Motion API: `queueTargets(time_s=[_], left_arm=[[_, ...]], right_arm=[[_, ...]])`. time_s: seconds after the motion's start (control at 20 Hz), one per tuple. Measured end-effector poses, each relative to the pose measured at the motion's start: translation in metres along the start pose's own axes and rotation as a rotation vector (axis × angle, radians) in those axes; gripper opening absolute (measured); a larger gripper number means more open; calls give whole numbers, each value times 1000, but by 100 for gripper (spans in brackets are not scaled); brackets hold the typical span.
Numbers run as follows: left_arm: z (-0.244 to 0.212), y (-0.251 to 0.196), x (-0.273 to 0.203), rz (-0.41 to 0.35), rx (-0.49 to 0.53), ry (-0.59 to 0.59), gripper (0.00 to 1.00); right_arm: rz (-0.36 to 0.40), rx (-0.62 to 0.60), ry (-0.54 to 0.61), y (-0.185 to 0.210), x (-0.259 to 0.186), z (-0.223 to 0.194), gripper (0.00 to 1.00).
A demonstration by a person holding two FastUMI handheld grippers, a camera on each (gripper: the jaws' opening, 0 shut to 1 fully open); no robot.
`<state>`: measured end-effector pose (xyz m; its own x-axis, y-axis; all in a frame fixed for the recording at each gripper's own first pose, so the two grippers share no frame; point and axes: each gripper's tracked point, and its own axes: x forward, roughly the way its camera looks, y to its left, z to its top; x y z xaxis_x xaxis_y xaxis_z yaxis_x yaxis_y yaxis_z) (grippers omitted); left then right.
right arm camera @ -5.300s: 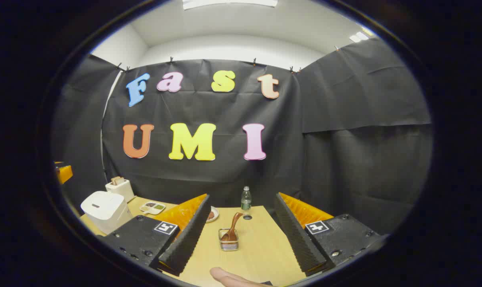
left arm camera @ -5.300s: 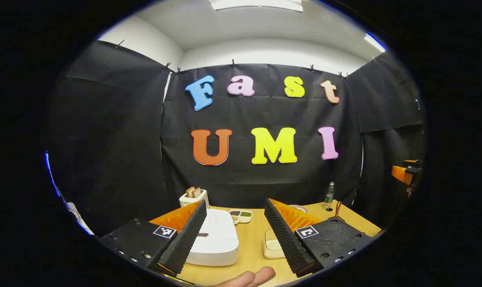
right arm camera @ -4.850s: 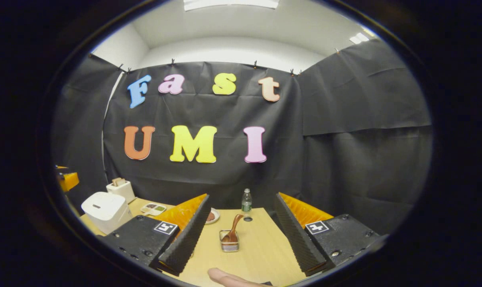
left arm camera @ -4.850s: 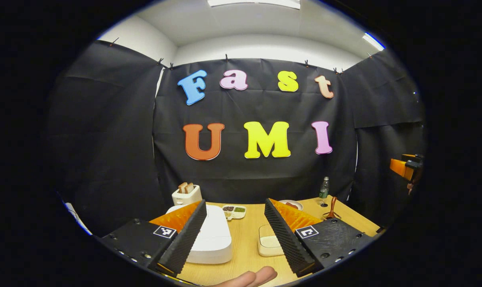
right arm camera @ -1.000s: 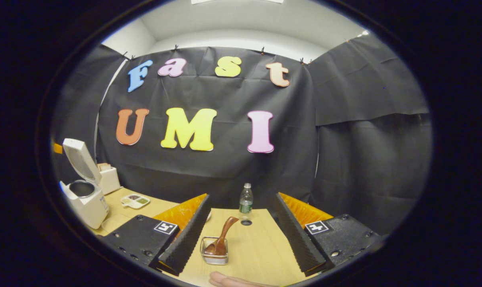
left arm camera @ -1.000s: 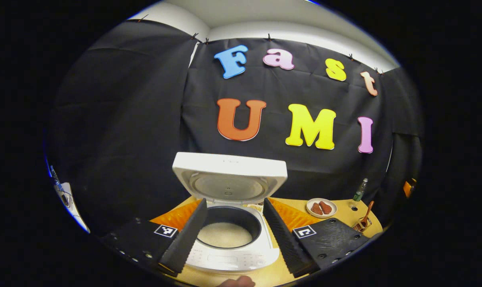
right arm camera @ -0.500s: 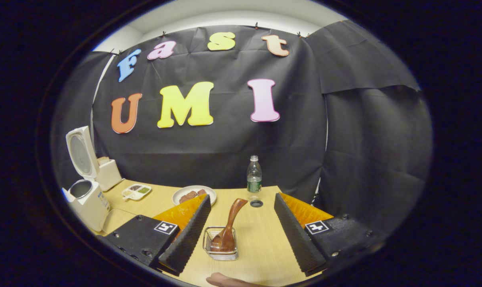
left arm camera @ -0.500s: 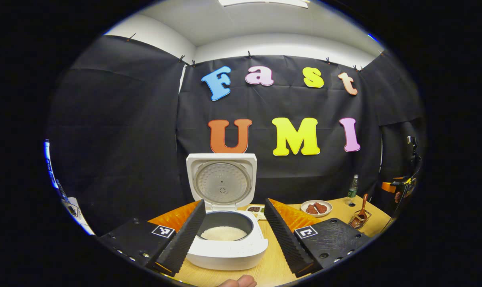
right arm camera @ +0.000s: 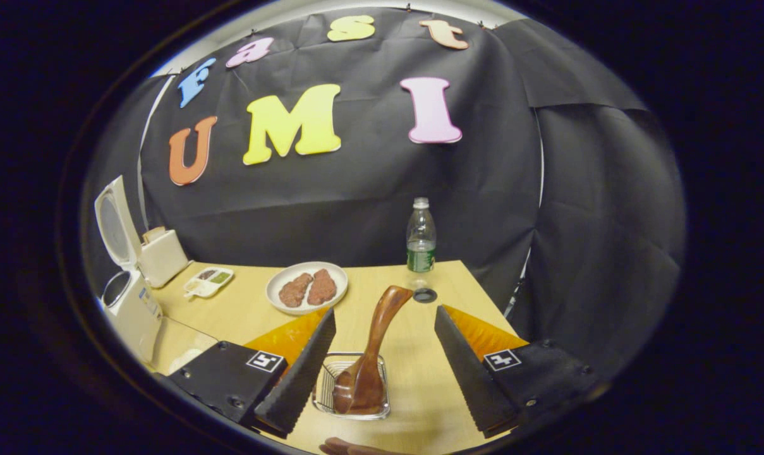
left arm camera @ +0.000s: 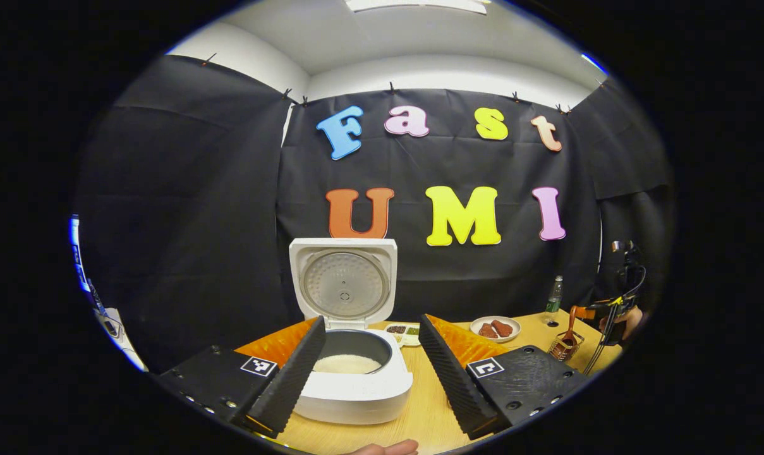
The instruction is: Close the left gripper, press the button to open the rice cooker; take a wooden spoon from the chopstick holder with the right hand, scoop a spoonful of rice and pour it into the rice cooker, then put the wooden spoon back into the chopstick holder.
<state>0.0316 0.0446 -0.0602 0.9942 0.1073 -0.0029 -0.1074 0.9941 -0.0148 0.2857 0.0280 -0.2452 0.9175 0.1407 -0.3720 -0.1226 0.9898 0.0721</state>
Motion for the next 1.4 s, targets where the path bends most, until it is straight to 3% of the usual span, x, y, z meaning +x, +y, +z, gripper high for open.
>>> queueTargets(time_s=[0.15,0.35,0.45,0.5,0.55,0.6,0.75,0.8,0.9,1.25,1.4], left_arm=[[1,-3,-3,-4,12,-4,94],[-5,-16,-6,-76,-48,17,93],[-10,-14,-4,-79,-62,31,94],[-14,-11,-3,-74,-63,39,94],[-17,-8,-3,-66,-59,47,94],[-20,-4,-4,-55,-56,54,94],[-22,2,-9,-45,-57,63,94],[-22,3,-11,-48,-61,62,94],[-23,6,-16,-50,-67,60,94],[-24,9,-28,-96,-96,43,94],[-22,13,-31,-108,-104,31,94]], right_arm=[[58,97,125,3,30,-22,98],[145,147,215,24,43,-40,87],[143,142,240,28,47,-45,82],[135,133,245,27,50,-46,73],[116,121,248,25,54,-47,77],[83,115,249,19,60,-49,72],[47,133,251,13,63,-50,39],[71,151,241,18,59,-48,22],[82,179,226,17,48,-45,16],[49,204,88,7,2,-13,12],[-14,164,-6,5,-23,6,8]])
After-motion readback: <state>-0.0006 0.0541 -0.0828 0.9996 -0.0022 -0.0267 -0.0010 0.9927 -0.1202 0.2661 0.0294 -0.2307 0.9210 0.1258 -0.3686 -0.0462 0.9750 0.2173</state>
